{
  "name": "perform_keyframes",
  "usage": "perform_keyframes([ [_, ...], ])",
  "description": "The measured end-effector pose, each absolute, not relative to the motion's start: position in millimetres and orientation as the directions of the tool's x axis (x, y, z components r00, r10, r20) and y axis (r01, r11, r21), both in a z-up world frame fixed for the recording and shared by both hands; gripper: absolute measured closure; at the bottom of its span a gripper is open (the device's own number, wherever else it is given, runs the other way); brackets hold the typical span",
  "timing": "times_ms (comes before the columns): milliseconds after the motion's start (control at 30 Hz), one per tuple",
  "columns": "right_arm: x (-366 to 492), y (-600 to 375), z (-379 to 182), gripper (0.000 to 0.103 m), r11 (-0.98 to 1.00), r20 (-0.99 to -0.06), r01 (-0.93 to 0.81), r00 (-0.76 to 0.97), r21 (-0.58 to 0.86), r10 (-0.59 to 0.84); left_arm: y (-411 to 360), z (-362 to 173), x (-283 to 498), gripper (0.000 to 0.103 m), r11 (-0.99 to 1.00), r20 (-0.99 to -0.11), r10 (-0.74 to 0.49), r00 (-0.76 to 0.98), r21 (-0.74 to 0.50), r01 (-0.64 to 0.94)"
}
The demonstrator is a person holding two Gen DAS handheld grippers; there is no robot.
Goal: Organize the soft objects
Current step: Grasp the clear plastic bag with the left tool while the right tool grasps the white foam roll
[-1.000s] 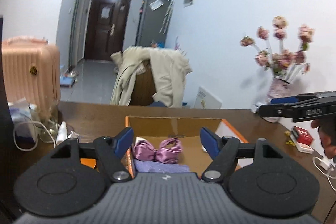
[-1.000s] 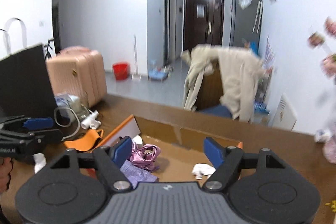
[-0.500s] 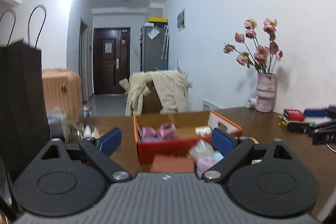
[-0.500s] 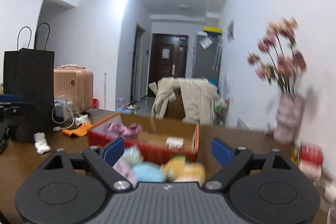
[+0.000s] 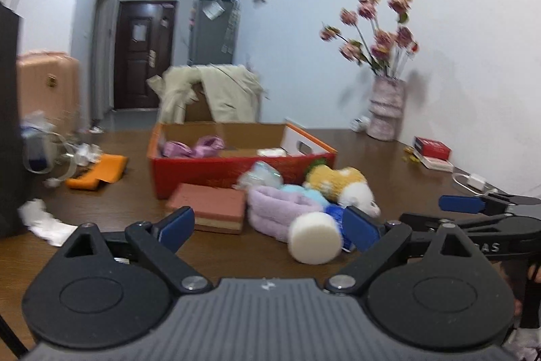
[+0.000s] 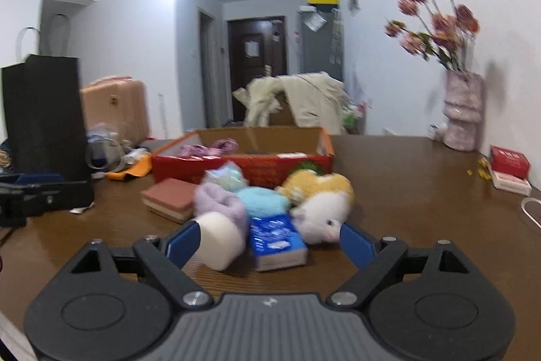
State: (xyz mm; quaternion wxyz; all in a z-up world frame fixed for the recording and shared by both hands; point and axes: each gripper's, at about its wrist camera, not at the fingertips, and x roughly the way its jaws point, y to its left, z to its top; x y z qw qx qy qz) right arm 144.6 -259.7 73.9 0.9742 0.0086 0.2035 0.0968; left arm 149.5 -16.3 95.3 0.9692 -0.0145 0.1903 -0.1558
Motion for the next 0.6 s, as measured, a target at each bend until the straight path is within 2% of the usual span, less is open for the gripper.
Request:
perform_keyframes([
  [100, 157, -272, 67, 0.015, 0.989, -0.411, -0.127, 0.899, 0.079, 0.148, -45, 82, 182, 0.007, 0.938, -0.413, -0.337, 0.846, -0.063, 0.342],
  [200, 168, -283, 65, 0.018, 0.993, -0.415, -0.070, 0.904, 0.093, 0.102, -58, 80, 214, 0.007, 0.935, -0.404, -0.338, 0.850, -0.042, 0.352],
  [233, 171, -285, 65, 0.025, 0.993, -0.416, -0.066, 0.904, 0.099, 0.102, -58, 81, 226, 0.009, 0.939, -0.404, -0.326, 0.855, -0.034, 0.342],
  [267, 174, -286, 66, 0.029, 0.991, -0.420, -0.077, 0.900, 0.106, 0.115, -56, 82, 235, 0.009, 0.941, -0.412, -0.320, 0.854, -0.033, 0.336],
  [367, 184, -281, 68, 0.030, 0.977, -0.426, -0.163, 0.881, 0.138, 0.207, -41, 84, 263, 0.012, 0.922, -0.428, -0.378, 0.821, -0.096, 0.375],
  [467, 198, -261, 61, 0.030, 0.950, -0.442, -0.256, 0.842, 0.180, 0.311, -34, 88, 296, 0.012, 0.938, -0.430, -0.338, 0.837, -0.086, 0.335],
  [600, 225, -222, 47, 0.032, 0.929, -0.482, -0.346, 0.796, 0.134, 0.366, -35, 76, 353, 0.014, 0.926, -0.514, -0.373, 0.773, -0.149, 0.348],
])
